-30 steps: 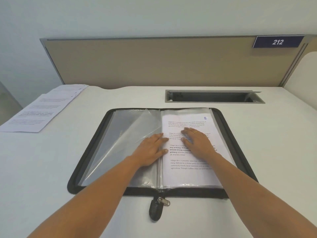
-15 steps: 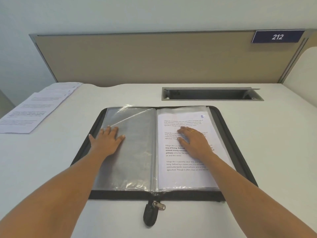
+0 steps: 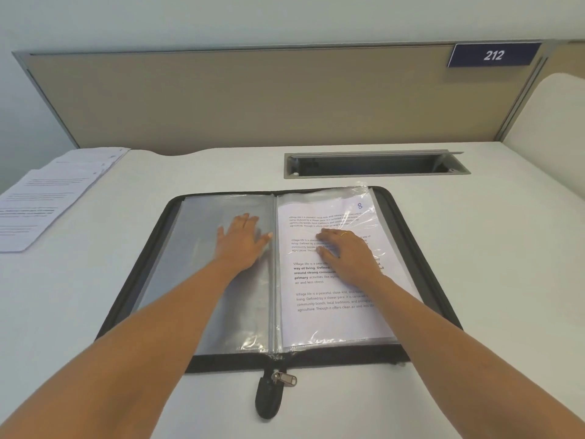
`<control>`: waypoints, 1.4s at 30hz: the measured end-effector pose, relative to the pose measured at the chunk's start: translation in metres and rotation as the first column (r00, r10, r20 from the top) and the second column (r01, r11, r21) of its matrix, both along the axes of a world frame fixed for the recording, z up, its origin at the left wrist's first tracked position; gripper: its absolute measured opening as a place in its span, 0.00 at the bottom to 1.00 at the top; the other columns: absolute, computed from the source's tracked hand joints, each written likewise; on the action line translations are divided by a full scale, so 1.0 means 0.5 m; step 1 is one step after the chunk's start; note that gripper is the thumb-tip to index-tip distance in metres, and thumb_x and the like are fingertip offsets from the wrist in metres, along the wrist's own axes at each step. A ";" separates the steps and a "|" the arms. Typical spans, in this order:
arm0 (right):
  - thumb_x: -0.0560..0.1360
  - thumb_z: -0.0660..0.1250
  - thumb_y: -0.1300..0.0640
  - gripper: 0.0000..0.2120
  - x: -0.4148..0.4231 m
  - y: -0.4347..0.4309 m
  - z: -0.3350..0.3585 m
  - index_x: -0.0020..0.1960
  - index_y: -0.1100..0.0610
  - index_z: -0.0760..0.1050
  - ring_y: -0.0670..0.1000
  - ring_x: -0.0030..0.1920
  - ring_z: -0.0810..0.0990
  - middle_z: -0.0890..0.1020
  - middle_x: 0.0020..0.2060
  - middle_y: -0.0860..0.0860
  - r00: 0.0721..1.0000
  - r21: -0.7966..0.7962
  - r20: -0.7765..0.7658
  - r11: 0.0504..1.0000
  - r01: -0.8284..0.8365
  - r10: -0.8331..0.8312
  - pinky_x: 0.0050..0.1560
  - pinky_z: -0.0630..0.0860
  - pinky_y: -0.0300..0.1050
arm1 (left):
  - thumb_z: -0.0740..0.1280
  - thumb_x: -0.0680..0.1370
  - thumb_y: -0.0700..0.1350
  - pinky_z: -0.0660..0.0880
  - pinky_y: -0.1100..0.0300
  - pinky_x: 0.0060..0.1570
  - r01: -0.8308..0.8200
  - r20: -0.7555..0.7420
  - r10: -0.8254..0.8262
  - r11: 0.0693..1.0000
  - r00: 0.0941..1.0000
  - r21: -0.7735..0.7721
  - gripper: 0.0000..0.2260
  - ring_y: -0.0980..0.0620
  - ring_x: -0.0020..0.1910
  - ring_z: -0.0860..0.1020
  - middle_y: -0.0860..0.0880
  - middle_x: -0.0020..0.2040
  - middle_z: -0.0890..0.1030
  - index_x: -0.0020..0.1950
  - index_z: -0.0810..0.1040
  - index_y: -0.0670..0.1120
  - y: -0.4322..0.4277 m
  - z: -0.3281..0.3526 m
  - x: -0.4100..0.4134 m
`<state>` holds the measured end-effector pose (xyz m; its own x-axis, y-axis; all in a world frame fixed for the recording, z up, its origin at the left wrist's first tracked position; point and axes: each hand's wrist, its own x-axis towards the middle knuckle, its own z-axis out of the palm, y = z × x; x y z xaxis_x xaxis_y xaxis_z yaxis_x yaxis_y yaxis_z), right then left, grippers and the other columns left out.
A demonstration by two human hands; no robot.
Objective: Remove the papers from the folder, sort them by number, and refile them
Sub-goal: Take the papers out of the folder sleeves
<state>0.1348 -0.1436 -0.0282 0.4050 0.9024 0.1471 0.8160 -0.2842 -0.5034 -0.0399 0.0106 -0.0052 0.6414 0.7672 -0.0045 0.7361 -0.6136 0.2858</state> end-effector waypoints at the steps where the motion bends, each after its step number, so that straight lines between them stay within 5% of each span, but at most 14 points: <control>1: 0.79 0.60 0.49 0.17 -0.001 -0.001 0.001 0.67 0.50 0.71 0.49 0.68 0.67 0.71 0.68 0.45 1.000 -0.001 0.006 1.000 0.002 -0.002 0.68 0.59 0.45 | 0.54 0.81 0.57 0.46 0.45 0.72 0.046 0.023 -0.046 0.999 0.999 -0.011 0.26 0.51 0.76 0.51 0.47 0.77 0.54 0.75 0.58 0.47 -0.010 0.000 0.021; 10: 0.78 0.60 0.55 0.11 0.053 0.042 0.043 0.56 0.56 0.78 0.51 0.54 0.75 0.80 0.52 0.51 0.992 -0.034 0.070 0.994 0.105 -0.103 0.52 0.71 0.45 | 0.53 0.81 0.58 0.44 0.47 0.74 0.191 -0.009 -0.191 0.981 0.981 -0.026 0.28 0.51 0.77 0.47 0.49 0.78 0.50 0.77 0.51 0.47 -0.036 -0.031 0.104; 17: 0.77 0.63 0.54 0.21 0.150 0.111 0.067 0.69 0.56 0.67 0.54 0.69 0.65 0.69 0.69 0.53 0.987 -0.199 0.097 0.969 0.148 -0.130 0.68 0.64 0.51 | 0.53 0.81 0.59 0.45 0.49 0.74 0.183 0.049 -0.187 0.980 0.981 0.072 0.26 0.53 0.76 0.52 0.51 0.76 0.57 0.76 0.56 0.49 -0.030 -0.051 0.095; 23: 0.78 0.61 0.49 0.28 0.192 0.144 0.064 0.74 0.57 0.59 0.57 0.68 0.68 0.70 0.69 0.56 0.985 -0.319 0.098 0.932 0.169 -0.145 0.66 0.65 0.51 | 0.56 0.80 0.57 0.47 0.51 0.73 0.161 0.123 -0.172 0.982 0.977 0.099 0.24 0.53 0.74 0.57 0.50 0.74 0.63 0.74 0.62 0.49 -0.026 -0.063 0.095; 29: 0.76 0.65 0.59 0.23 0.190 0.144 0.073 0.70 0.57 0.67 0.55 0.61 0.74 0.78 0.59 0.55 0.988 -0.118 0.086 0.983 0.138 -0.128 0.61 0.68 0.45 | 0.45 0.72 0.65 0.54 0.51 0.71 0.148 0.208 -0.172 0.981 0.963 0.127 0.34 0.50 0.67 0.67 0.49 0.64 0.72 0.68 0.70 0.46 -0.031 -0.065 0.093; 32: 0.74 0.66 0.64 0.23 0.184 0.154 0.079 0.68 0.57 0.69 0.54 0.56 0.75 0.79 0.53 0.54 0.990 -0.093 0.125 0.993 0.078 -0.066 0.56 0.70 0.45 | 0.52 0.76 0.62 0.55 0.51 0.70 0.132 0.208 -0.158 0.983 0.965 0.130 0.28 0.48 0.65 0.68 0.48 0.62 0.72 0.67 0.70 0.45 -0.030 -0.064 0.095; 38: 0.73 0.69 0.57 0.06 0.171 0.191 0.096 0.49 0.57 0.79 0.53 0.56 0.73 0.77 0.51 0.53 0.981 -0.154 0.168 0.986 -0.070 0.096 0.53 0.68 0.45 | 0.58 0.78 0.58 0.56 0.51 0.70 0.127 0.221 -0.157 0.982 0.963 0.142 0.23 0.48 0.64 0.69 0.48 0.61 0.73 0.66 0.71 0.45 -0.034 -0.063 0.094; 42: 0.75 0.67 0.46 0.15 0.151 0.215 0.118 0.39 0.57 0.73 0.50 0.41 0.74 0.78 0.39 0.52 0.989 -0.163 -0.014 0.976 -0.146 0.145 0.42 0.69 0.44 | 0.60 0.79 0.55 0.55 0.52 0.70 0.123 0.242 -0.158 0.981 0.957 0.151 0.20 0.49 0.64 0.68 0.49 0.62 0.72 0.66 0.70 0.46 -0.032 -0.066 0.094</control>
<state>0.2103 -0.0362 0.0309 0.2679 0.9634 -0.0082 0.8535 -0.2412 -0.4619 0.0073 -0.0054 -0.0382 0.7098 0.6518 0.2670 0.5542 -0.7508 0.3594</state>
